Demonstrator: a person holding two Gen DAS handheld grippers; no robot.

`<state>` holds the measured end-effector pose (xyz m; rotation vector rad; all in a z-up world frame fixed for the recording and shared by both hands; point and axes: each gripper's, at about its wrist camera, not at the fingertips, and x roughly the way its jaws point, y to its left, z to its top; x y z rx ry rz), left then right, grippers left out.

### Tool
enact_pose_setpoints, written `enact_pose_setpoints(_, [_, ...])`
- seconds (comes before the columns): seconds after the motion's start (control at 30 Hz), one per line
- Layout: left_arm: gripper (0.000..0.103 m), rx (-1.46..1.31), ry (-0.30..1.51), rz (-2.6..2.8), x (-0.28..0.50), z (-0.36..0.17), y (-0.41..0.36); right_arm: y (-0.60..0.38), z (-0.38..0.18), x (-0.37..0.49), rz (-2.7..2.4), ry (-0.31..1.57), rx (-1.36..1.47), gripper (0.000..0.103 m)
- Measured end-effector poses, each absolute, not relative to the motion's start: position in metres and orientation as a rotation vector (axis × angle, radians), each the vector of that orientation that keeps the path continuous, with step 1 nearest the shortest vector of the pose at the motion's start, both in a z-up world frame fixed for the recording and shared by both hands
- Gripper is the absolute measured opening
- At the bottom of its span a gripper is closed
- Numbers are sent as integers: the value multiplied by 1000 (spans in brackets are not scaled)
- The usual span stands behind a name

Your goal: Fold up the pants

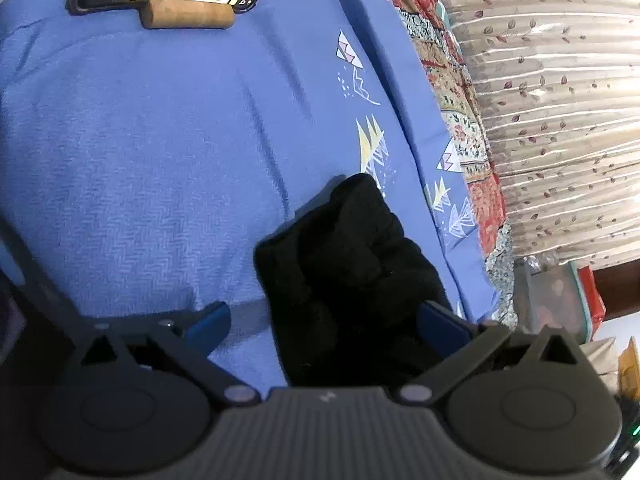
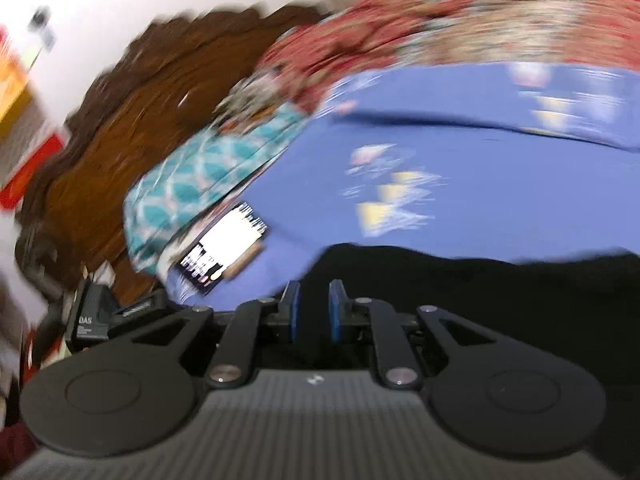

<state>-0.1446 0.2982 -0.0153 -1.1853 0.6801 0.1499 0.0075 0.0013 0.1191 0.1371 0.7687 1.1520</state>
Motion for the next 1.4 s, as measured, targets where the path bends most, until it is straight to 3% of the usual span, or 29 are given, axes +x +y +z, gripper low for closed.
enact_pose_setpoints(0.13, [103,-1186,675,138,-142,-15,300,46,90,-4,1201,907,-46,18])
enact_pose_setpoints(0.2, [103,-1191,672,134,-140,-17,301,61,52,2,1132,1066,-120,15])
enact_pose_setpoints(0.37, [103,-1158,685,117,-125,-19,298,30,6,32,1087,1254,232,6])
enact_pose_setpoints(0.47, [102,-1101,694,93,-107,-18,289,28,4,31,1091,1270,271,6])
enact_pose_setpoints(0.5, [93,-1067,704,118,-100,-18,284,28,5,27,1094,1257,266,6])
enact_pose_setpoints(0.53, [58,-1025,715,136,-94,-16,278,29,6,25,1094,1247,265,6])
enact_pose_setpoints(0.57, [38,-990,732,127,-89,-16,276,24,7,25,1092,1236,267,6])
enact_pose_setpoints(0.63, [30,-959,718,110,-87,-8,271,29,15,19,1088,1186,232,8])
enact_pose_setpoints(0.83, [29,-790,510,186,-131,44,282,67,49,9,1247,1017,223,8])
enact_pose_setpoints(1.0, [34,-824,645,308,-133,3,301,117,20,-7,1177,1095,41,9])
enact_pose_setpoints(1.1, [42,-880,593,299,-144,1,304,112,20,-6,1176,1104,107,11])
enact_pose_setpoints(1.2, [50,-875,558,327,-150,14,305,88,42,-5,1182,1017,154,31])
enact_pose_setpoints(1.33, [55,-896,555,296,-148,18,306,44,58,-5,1096,881,210,34])
enact_pose_setpoints(1.4, [57,-888,581,299,-144,17,307,38,63,-12,1107,842,177,40])
